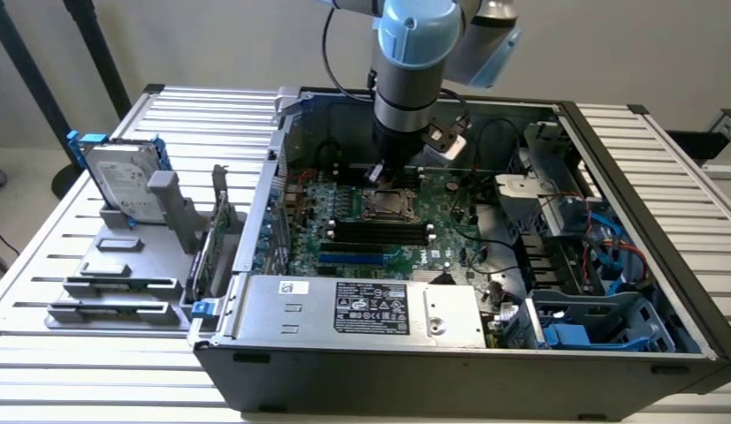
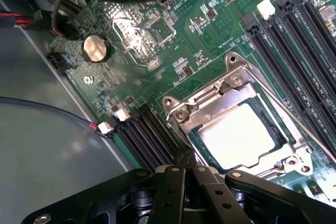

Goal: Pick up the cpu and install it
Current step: 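Install the first cpu locking lever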

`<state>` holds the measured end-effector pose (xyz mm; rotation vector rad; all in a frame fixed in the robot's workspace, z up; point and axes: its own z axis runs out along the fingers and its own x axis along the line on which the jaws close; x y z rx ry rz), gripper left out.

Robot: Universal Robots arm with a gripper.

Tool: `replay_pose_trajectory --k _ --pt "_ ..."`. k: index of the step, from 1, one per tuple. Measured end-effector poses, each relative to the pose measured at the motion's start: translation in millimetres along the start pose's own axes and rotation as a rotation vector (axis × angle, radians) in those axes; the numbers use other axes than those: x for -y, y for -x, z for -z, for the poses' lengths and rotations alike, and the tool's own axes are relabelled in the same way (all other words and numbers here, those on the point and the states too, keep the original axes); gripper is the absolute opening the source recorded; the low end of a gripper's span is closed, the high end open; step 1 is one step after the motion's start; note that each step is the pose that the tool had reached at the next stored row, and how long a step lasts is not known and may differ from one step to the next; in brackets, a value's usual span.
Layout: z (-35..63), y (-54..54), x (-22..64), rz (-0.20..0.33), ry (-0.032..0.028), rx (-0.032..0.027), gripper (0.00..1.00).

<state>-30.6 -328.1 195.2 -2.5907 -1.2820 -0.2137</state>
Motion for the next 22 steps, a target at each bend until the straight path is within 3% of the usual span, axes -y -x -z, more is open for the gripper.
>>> replay_pose_trajectory --k 13,22 --pt "0.5 -4.8 -11.0 0.000 -0.0058 0.0044 0.11" --pt "0.5 -4.9 -11.9 0.000 -0.0066 0.0038 0.11"
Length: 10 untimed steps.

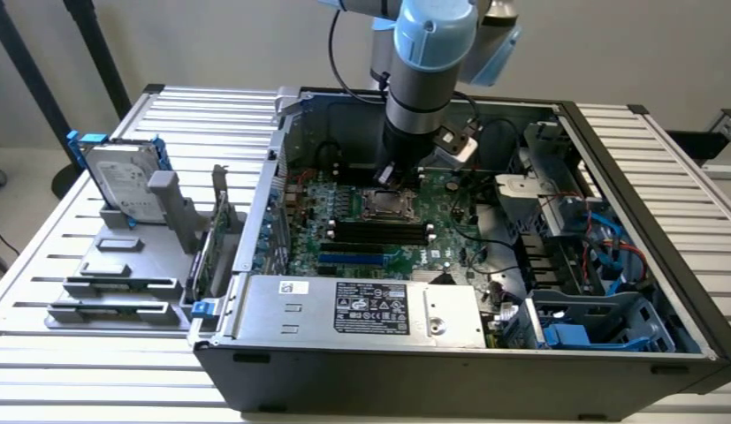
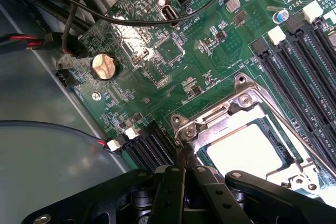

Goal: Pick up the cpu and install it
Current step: 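Install the first cpu locking lever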

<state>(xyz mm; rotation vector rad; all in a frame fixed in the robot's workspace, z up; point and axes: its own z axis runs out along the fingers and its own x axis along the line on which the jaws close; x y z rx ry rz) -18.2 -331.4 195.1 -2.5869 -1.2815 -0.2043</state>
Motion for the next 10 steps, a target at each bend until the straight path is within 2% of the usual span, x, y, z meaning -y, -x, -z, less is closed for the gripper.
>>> replay_pose_trajectory --k 2,7,10 --pt "0.1 0.1 0.0 0.000 -0.0016 -0.0020 0.11" --pt "0.1 0.1 -0.1 0.000 -0.0085 -0.0114 0.11" --pt "4.5 1.1 -1.0 0.000 -0.0090 -0.0115 0.11"
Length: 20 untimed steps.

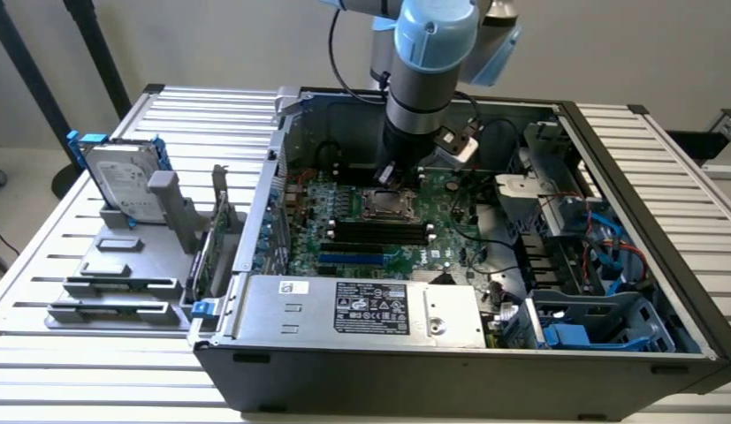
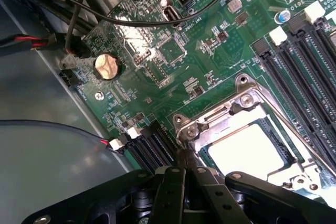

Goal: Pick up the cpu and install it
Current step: 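Install the first cpu locking lever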

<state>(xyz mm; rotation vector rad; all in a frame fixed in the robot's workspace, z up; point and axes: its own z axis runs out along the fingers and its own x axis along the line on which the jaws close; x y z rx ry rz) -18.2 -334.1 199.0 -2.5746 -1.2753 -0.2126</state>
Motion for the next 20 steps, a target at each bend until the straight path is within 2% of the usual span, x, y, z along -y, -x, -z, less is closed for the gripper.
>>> replay_pose_trajectory --k 5,20 --pt "12.0 5.8 -0.5 0.000 0.0001 0.0002 0.11" --pt "44.3 38.7 5.7 0.000 -0.0005 -0.0004 0.11"
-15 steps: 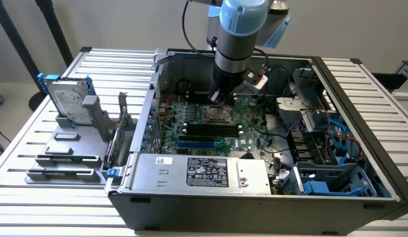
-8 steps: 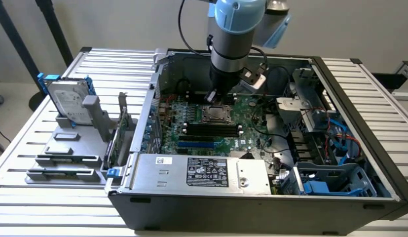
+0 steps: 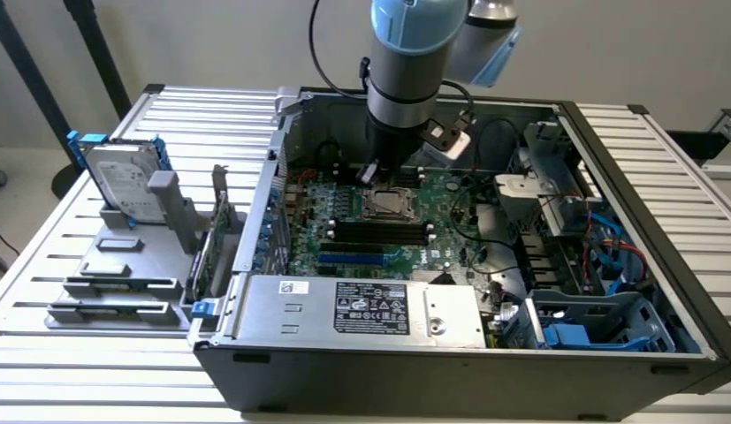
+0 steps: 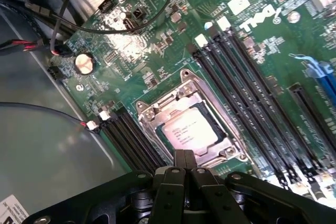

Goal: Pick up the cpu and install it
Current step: 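Install the first cpu locking lever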

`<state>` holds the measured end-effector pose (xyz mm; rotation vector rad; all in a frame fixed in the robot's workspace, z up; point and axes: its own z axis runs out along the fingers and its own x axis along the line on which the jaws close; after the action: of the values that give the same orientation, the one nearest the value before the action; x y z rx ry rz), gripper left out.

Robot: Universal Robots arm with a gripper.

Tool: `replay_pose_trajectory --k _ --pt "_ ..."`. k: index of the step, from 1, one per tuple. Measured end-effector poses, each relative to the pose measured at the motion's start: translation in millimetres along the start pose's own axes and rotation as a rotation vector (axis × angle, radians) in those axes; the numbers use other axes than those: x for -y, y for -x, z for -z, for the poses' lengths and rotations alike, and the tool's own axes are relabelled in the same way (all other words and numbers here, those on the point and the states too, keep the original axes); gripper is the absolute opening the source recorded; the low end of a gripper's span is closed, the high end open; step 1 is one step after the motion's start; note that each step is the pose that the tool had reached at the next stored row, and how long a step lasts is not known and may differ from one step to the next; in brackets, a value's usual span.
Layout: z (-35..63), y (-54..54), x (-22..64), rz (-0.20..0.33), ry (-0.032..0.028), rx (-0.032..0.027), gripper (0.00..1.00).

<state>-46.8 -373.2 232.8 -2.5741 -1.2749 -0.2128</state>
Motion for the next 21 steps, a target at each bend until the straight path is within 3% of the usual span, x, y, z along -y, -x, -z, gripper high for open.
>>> replay_pose_trajectory --k 17,21 --pt "31.3 40.4 -9.2 0.000 -0.0011 0.0003 0.11" --pt "33.4 47.6 -9.5 0.000 -0.0022 -0.0007 0.11"
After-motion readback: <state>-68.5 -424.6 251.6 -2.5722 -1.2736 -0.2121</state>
